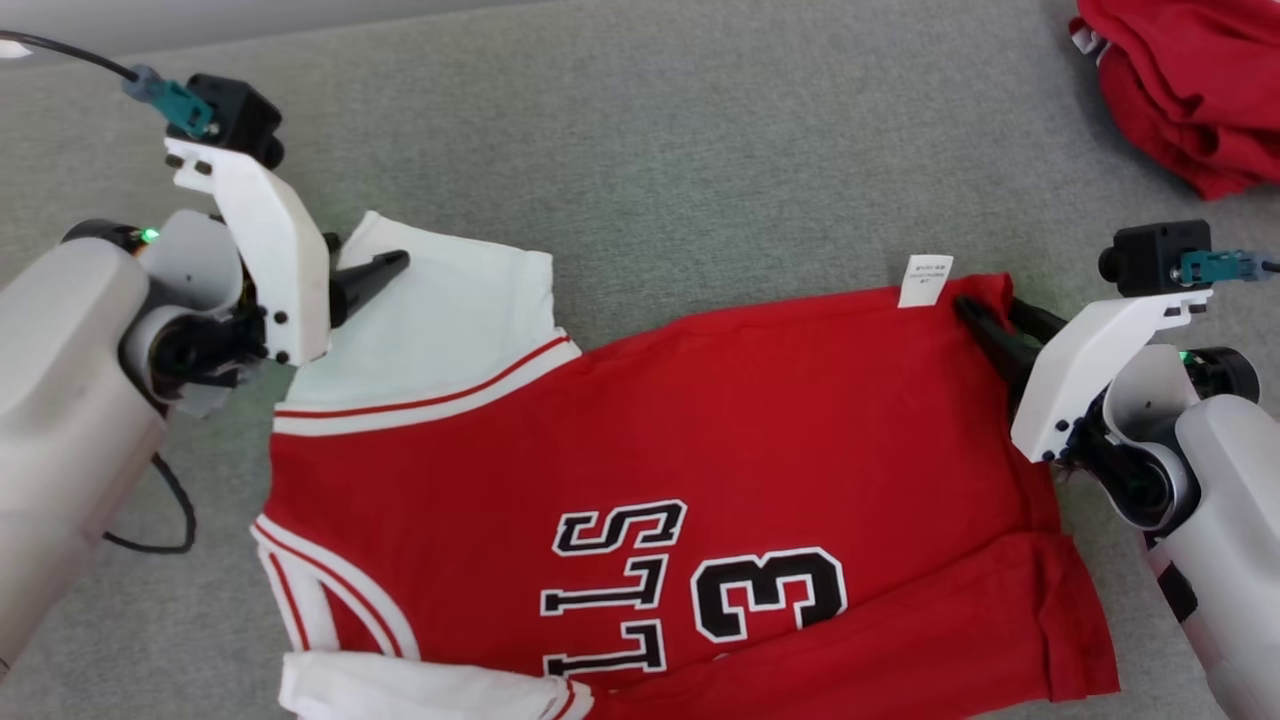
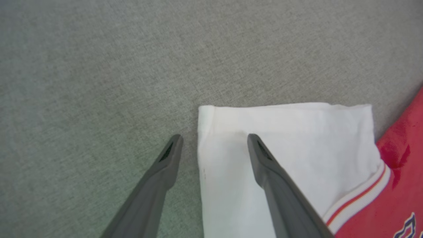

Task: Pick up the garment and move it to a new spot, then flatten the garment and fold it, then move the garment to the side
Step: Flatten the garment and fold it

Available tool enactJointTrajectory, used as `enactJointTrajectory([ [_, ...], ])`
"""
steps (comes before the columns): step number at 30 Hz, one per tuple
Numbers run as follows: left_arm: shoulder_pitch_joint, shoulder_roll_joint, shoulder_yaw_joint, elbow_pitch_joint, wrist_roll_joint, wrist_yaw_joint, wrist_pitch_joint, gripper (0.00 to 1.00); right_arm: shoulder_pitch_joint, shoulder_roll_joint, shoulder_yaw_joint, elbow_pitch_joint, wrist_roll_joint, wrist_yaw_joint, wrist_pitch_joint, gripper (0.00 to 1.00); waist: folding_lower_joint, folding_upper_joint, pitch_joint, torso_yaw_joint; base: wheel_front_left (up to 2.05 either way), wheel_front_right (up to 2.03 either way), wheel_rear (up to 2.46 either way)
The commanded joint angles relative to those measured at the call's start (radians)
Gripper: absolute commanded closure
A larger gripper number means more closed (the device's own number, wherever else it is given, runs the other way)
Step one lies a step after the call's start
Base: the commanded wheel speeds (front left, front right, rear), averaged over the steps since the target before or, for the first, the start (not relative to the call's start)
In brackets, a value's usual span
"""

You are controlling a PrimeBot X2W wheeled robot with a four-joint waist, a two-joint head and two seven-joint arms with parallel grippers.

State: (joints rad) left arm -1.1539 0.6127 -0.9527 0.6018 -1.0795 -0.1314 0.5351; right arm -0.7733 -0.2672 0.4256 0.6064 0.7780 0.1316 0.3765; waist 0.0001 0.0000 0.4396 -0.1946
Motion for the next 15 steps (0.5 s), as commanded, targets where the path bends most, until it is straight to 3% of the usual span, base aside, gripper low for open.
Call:
enactJointTrajectory([
  [1,-0.015,0.009,-0.01,0.004,-0.012,0.002,0.0,0.0,0.027,0.01,0.031,0.012,0.011,-0.002,0.012,0.51,-0.0001,0.0,0.012,-0.012,0.0,0.0,0.0],
  [5,-0.039,0.018,-0.054,0.011,-0.033,0.002,0.017,0.0,0.02,0.003,0.068,0.008,0.041,-0.002,0.013,0.73,-0.0001,0.0,0.024,-0.022,0.0,0.0,0.0],
  [6,-0.045,0.019,-0.065,0.014,-0.04,0.002,0.026,0.0,0.019,0.002,0.076,0.008,0.048,-0.002,0.015,0.99,-0.0001,0.0,0.026,-0.024,0.0,0.0,0.0],
  [8,-0.051,0.02,-0.087,0.021,-0.055,0.002,0.056,0.0,0.018,-0.004,0.092,0.011,0.06,-0.002,0.02,1.0,-0.0001,0.0,0.028,-0.027,0.0,0.0,0.0],
  [9,-0.053,0.021,-0.102,0.02,-0.057,0.002,0.073,0.39,0.018,-0.007,0.099,0.013,0.064,-0.002,0.018,1.0,-0.0001,0.0,0.028,-0.027,0.0,0.0,0.0],
  [10,-0.055,0.025,-0.116,0.014,-0.063,0.002,0.087,1.0,0.017,-0.009,0.103,0.014,0.067,-0.002,0.01,1.0,-0.0001,0.0,0.027,-0.028,0.0,0.0,0.0],
  [15,-0.082,0.048,-0.135,0.018,-0.073,0.002,0.045,1.0,0.004,-0.024,0.101,0.021,0.077,-0.002,-0.072,1.0,-0.0001,0.0,0.007,-0.027,0.0,0.0,0.0],
])
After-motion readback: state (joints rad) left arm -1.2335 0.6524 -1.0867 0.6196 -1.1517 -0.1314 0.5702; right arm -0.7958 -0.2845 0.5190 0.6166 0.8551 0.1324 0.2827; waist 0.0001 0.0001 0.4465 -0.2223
